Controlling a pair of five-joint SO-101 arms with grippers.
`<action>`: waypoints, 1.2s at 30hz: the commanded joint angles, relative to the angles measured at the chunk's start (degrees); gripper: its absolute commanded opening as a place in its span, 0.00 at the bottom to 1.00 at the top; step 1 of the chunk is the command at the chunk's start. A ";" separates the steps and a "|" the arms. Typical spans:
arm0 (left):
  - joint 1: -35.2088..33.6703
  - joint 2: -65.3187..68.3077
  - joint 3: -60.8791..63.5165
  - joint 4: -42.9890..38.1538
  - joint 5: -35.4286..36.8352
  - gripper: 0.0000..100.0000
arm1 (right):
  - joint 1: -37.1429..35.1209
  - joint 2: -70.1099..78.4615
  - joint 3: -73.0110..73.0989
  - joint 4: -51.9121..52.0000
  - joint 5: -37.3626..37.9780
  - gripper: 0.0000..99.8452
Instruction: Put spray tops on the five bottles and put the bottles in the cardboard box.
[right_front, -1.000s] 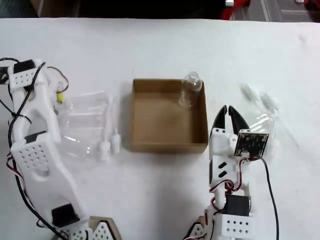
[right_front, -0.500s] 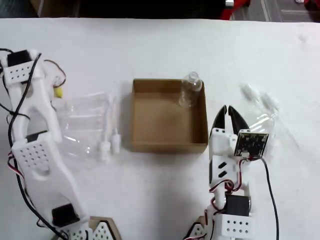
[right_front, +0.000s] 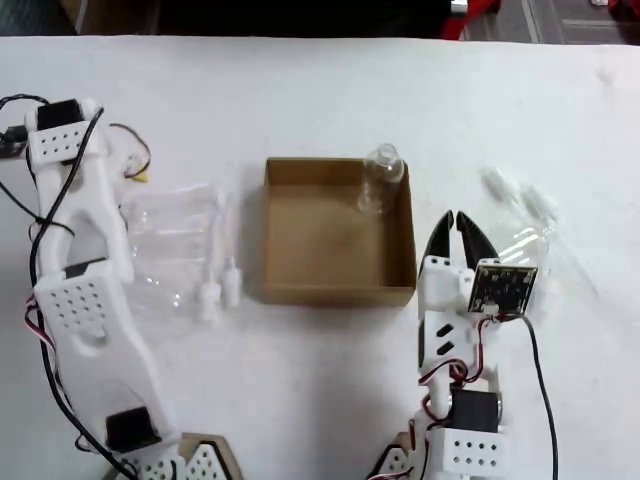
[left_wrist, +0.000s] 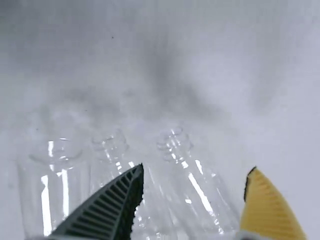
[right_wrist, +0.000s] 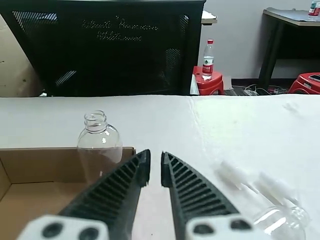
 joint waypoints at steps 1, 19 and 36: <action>-2.33 -2.86 -3.16 1.76 0.79 0.31 | -0.04 0.40 0.18 0.22 0.70 0.03; -0.75 2.77 -0.62 -3.87 0.97 0.31 | -0.04 0.40 0.18 0.22 0.70 0.03; -0.31 4.26 -0.18 -6.51 0.53 0.05 | -0.04 0.40 0.18 0.22 0.70 0.03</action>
